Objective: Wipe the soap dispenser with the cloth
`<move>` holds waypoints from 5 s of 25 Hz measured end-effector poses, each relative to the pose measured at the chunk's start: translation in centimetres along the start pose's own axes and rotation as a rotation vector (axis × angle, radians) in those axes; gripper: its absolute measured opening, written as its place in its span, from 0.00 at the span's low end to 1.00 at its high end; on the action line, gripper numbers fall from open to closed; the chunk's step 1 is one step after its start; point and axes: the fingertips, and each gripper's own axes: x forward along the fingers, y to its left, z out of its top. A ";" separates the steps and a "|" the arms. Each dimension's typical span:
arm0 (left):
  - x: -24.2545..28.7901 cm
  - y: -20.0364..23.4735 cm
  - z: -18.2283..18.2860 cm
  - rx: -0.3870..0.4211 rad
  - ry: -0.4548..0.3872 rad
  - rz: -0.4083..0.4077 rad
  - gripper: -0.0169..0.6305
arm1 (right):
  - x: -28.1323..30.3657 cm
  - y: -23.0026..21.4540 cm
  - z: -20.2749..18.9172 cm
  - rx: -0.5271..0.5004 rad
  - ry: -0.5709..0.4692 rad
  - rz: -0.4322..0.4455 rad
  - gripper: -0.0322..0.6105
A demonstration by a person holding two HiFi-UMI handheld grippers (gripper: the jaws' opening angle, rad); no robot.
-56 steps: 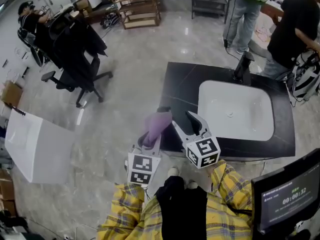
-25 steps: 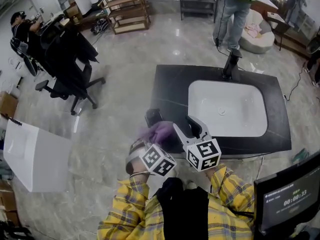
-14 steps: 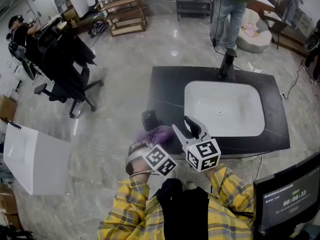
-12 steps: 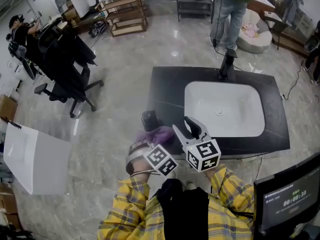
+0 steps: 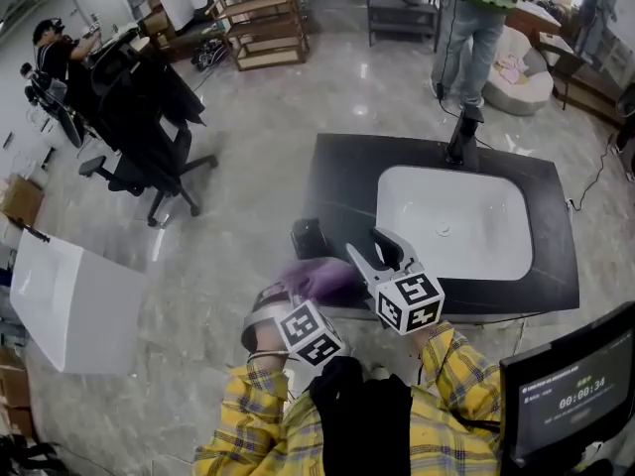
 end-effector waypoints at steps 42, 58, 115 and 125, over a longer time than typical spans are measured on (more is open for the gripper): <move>-6.1 10.3 -4.6 -1.039 -0.742 -0.116 0.16 | 10.8 9.0 -4.8 -0.530 0.365 0.752 0.38; -5.1 10.0 -3.9 -1.020 -0.726 -0.138 0.16 | 12.8 6.6 -3.6 -0.357 0.216 0.286 0.38; -3.5 8.6 -4.2 -1.032 -0.682 -0.153 0.16 | 11.7 5.9 -3.7 -0.332 0.221 0.219 0.34; -3.7 9.0 -4.6 -1.054 -0.671 -0.133 0.16 | 12.2 4.5 -3.1 -0.247 0.210 -0.067 0.34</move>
